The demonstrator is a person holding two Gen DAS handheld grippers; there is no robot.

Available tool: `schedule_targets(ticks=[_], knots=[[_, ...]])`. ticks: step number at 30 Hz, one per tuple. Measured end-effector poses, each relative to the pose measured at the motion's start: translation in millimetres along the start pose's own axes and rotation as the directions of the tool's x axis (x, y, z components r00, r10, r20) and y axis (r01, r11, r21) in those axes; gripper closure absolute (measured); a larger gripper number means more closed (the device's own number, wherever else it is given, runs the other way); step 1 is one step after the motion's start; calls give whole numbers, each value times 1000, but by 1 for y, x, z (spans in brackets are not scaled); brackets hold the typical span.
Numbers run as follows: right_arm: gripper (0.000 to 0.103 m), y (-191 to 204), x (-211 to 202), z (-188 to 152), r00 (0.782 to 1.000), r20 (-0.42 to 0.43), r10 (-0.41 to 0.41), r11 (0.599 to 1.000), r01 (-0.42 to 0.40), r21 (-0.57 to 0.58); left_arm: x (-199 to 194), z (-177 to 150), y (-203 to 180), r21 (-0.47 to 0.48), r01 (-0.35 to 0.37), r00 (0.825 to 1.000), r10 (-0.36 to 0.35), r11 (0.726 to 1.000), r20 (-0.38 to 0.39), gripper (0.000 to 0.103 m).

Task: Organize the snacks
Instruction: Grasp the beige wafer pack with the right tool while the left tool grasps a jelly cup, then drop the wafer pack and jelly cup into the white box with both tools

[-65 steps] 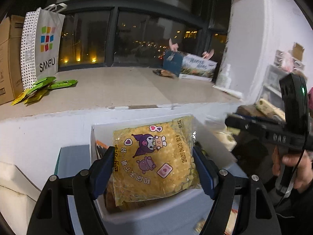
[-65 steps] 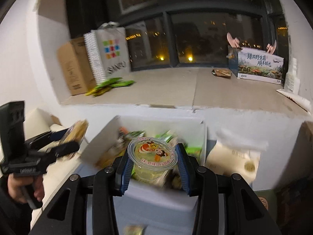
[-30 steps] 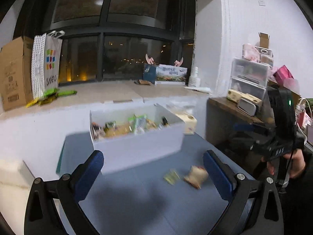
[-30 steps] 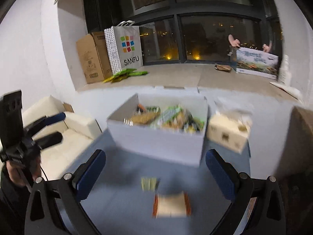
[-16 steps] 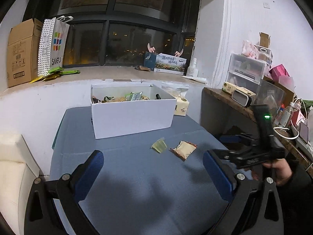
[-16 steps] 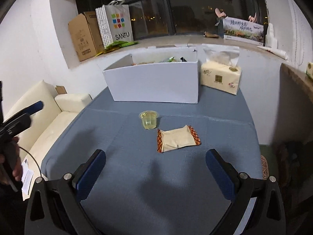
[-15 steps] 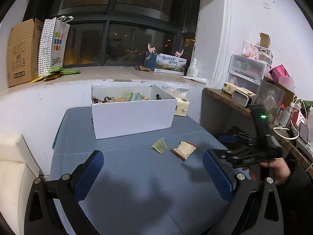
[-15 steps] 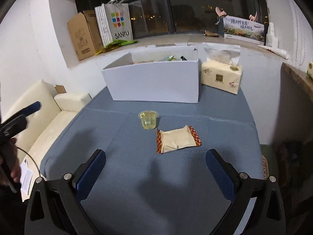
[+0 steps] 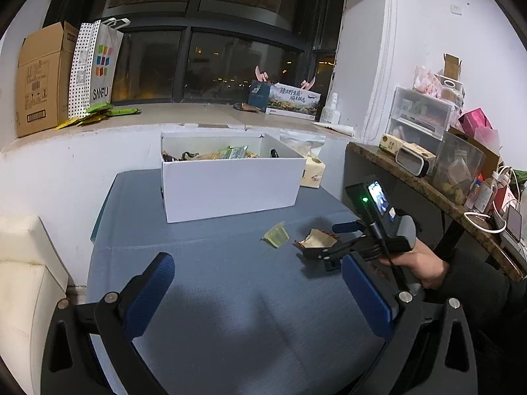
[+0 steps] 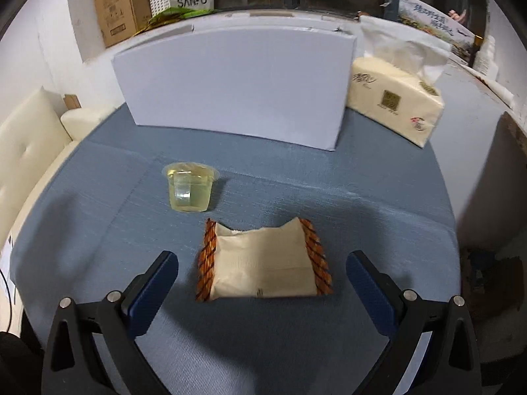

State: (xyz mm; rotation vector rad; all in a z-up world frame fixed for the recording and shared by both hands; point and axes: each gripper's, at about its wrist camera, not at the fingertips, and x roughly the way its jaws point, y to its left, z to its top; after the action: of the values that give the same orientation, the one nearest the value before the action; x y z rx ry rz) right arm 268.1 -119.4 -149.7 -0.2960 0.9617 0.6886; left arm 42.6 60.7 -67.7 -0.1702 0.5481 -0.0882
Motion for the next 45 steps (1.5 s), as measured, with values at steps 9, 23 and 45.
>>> schedule_targets(ticks=[9, 23, 45], knots=[[41, 2, 2, 1, 1000, 6, 0, 1000, 0, -30, 14, -5, -2, -3, 8, 999, -8, 1000, -40, 0], [42, 2, -137, -31, 937, 331, 111, 982, -154, 106, 154, 16, -38, 69, 105, 960, -83, 992, -266, 0], [42, -23, -157, -66, 921, 379, 87, 965, -172, 197, 218, 9, -42, 89, 52, 946, -21, 995, -324, 53]])
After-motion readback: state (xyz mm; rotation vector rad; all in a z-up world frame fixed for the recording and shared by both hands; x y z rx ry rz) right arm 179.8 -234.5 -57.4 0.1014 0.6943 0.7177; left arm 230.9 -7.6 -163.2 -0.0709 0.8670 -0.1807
